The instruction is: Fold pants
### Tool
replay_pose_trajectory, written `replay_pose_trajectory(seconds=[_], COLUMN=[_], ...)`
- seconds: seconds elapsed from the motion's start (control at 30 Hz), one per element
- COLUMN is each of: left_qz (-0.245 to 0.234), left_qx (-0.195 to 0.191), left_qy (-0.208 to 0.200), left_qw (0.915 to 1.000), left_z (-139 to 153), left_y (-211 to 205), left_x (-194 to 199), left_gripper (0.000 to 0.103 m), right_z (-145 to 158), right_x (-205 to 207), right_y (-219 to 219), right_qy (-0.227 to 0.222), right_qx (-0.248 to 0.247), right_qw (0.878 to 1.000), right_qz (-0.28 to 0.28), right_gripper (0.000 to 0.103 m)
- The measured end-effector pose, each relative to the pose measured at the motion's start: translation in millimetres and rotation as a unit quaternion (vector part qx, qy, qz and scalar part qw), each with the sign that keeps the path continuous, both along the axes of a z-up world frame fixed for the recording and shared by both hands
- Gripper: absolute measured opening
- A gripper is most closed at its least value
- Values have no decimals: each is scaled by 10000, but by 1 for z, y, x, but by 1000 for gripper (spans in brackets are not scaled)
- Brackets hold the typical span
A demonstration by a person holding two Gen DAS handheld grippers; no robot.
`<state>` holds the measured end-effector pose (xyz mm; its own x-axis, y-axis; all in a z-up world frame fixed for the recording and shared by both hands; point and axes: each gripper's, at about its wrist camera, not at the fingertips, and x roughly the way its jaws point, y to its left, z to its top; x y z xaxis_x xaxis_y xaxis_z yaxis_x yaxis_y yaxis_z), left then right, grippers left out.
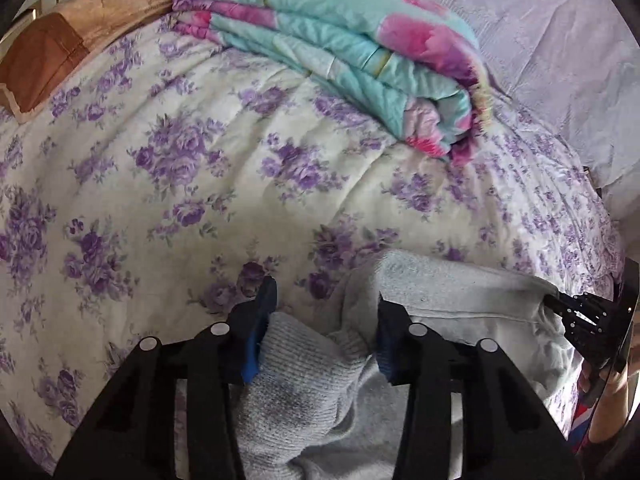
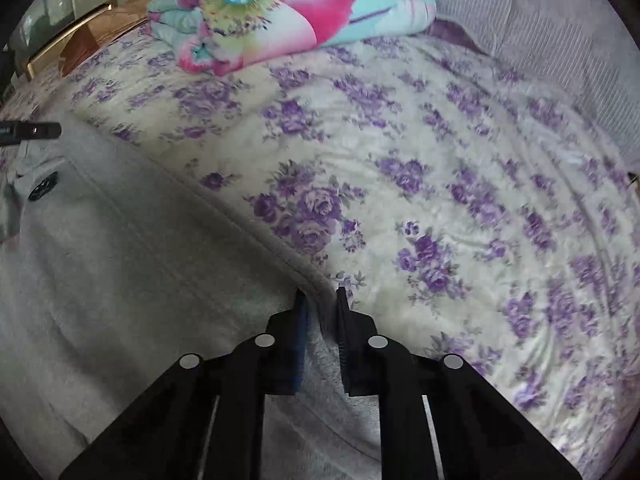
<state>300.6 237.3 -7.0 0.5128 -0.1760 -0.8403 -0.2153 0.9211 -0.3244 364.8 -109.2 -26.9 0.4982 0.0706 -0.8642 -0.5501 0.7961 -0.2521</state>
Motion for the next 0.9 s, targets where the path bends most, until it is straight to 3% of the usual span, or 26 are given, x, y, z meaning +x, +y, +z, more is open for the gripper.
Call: replay_pose_trajectory(seconds=[0.2,0.3,0.33,0.4,0.43,0.53,0.6,0.67,0.8,0.9], left_qz=[-295,-534,-577,-593,-568,-359,-204,-74,-151,-294], left_qx=[-89,-34,-27,-96,-178,-578,-1122,-1579,-2223,-1931], left_qy=[-879,-1044,-1005,-826,-713,-347,-169,-200,-547,-605], left_qw=[9957,9931,9933,9948,9957,9971,9933,9872,9733,9789], left_z=[71,89,88,78,69,39,20,12,25,29], left_y=[-1,-4,-3,3,7,23,32,36,21,0], left_x=[-70,-126,-148,-178,-193,-231,-248,-257,-250,-229], left_gripper=[39,44,49,69,86,88,88,88,88,94], right_z=[101,115,109,81,60,-17,-51,-53,-45,-50], right_x=[-141,-236,-267,-316,-335,-371,-386,-393,-387,-392], right_y=[-14,-24,-26,-25,-23,-12,-5,-4,-15,-13], right_qy=[-1159,-1465,-1467,-1213,-998,-423,-562,-874,-723,-824], right_qx=[450,730,849,1067,1154,1075,886,969,1361,1211], right_qw=[9912,9837,9820,9823,9834,9891,9912,9887,9862,9869], right_qz=[458,742,834,949,979,912,804,744,611,671], right_gripper=[11,12,12,12,12,12,12,13,12,13])
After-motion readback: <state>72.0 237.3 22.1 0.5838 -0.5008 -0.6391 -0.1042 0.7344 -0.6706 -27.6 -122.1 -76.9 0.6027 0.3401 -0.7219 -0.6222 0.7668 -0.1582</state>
